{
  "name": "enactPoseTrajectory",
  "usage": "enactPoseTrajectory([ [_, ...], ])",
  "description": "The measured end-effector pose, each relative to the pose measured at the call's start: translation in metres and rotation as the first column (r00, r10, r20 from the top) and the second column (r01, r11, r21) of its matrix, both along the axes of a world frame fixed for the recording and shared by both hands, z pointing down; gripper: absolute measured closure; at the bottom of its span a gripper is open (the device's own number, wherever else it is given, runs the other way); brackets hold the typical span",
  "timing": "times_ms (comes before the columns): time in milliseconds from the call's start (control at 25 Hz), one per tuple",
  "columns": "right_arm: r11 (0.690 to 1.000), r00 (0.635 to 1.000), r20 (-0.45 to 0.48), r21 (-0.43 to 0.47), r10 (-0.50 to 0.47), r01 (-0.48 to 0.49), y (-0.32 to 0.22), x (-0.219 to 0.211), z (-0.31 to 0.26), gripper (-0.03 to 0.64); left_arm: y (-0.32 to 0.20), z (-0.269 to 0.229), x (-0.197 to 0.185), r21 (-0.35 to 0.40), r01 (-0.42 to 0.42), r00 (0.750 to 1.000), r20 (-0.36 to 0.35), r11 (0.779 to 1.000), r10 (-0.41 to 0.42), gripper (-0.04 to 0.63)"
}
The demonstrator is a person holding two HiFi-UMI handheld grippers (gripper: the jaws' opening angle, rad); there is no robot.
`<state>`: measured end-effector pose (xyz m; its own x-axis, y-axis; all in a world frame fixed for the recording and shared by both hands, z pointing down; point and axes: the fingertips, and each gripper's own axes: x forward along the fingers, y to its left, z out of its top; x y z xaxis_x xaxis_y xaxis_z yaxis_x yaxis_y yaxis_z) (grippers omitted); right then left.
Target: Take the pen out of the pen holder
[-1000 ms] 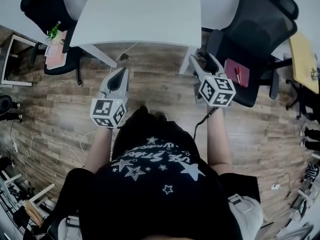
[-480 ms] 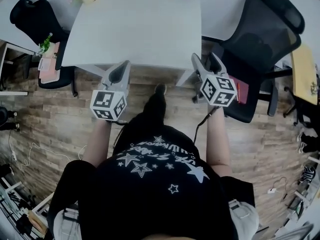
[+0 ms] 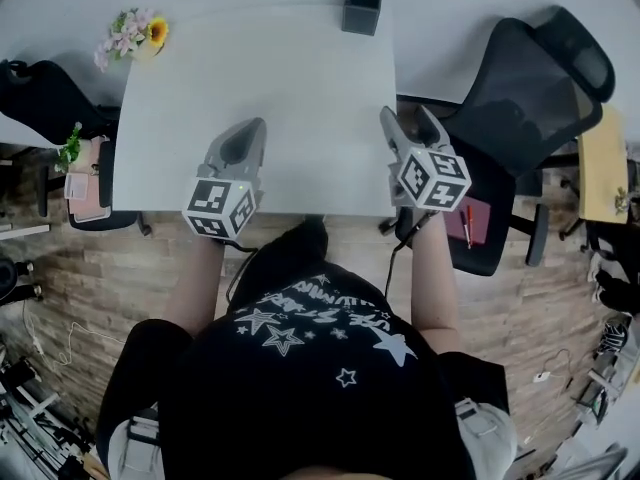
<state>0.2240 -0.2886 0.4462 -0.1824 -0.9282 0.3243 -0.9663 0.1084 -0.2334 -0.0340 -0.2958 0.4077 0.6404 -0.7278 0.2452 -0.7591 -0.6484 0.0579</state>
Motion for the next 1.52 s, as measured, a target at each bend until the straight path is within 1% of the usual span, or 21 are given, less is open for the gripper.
enactPoseTrajectory([
  [200,1.000,1.000,-0.016,0.006,0.006,-0.005,-0.062,0.004,-0.008,0.323,-0.058,-0.005,0.008,-0.008,-0.018,1.000,-0.020,1.000,0.018,0.584],
  [400,1.000,0.999,-0.040,0.019,-0.021,0.022,-0.124,-0.004,-0.016,0.324,-0.110,-0.007,0.019,-0.002,-0.026,0.999,-0.036,1.000,0.026,0.584],
  [600,0.998,0.996,-0.072,0.023,-0.060,0.062,-0.179,-0.016,-0.020,0.322,-0.148,-0.008,0.026,-0.003,-0.031,0.998,-0.062,1.000,0.030,0.584],
  [720,0.994,0.991,-0.080,0.026,-0.102,0.105,-0.208,-0.025,-0.020,0.324,-0.169,-0.010,0.027,0.003,-0.026,0.997,-0.079,1.000,0.026,0.584],
  [880,0.990,0.988,-0.071,0.031,-0.135,0.138,-0.240,-0.032,-0.015,0.325,-0.191,-0.002,0.026,-0.001,-0.012,0.997,-0.072,1.000,0.012,0.584],
  [920,0.990,0.988,-0.073,0.029,-0.136,0.139,-0.247,-0.033,-0.013,0.347,-0.195,0.001,0.026,-0.007,-0.008,0.997,-0.071,1.000,0.008,0.584],
  [1000,0.990,0.987,-0.085,0.024,-0.133,0.136,-0.260,-0.033,-0.009,0.369,-0.202,0.007,0.024,-0.021,-0.001,0.997,-0.074,1.000,-0.001,0.584],
  [1200,0.991,0.980,-0.150,-0.016,-0.132,0.131,-0.291,-0.036,0.004,0.383,-0.214,0.019,0.022,-0.054,0.009,0.996,-0.083,0.999,-0.014,0.584],
  [1320,0.991,0.972,-0.196,-0.055,-0.129,0.121,-0.300,-0.038,0.014,0.439,-0.218,0.023,0.021,-0.064,0.011,0.996,-0.088,0.998,-0.017,0.584],
  [1400,0.991,0.968,-0.217,-0.080,-0.125,0.110,-0.304,-0.038,0.021,0.460,-0.220,0.025,0.021,-0.071,0.014,0.996,-0.091,0.997,-0.020,0.584],
  [1520,0.990,0.968,-0.226,-0.113,-0.111,0.087,-0.306,-0.036,0.029,0.483,-0.221,0.029,0.020,-0.087,0.016,0.995,-0.098,0.996,-0.025,0.584],
])
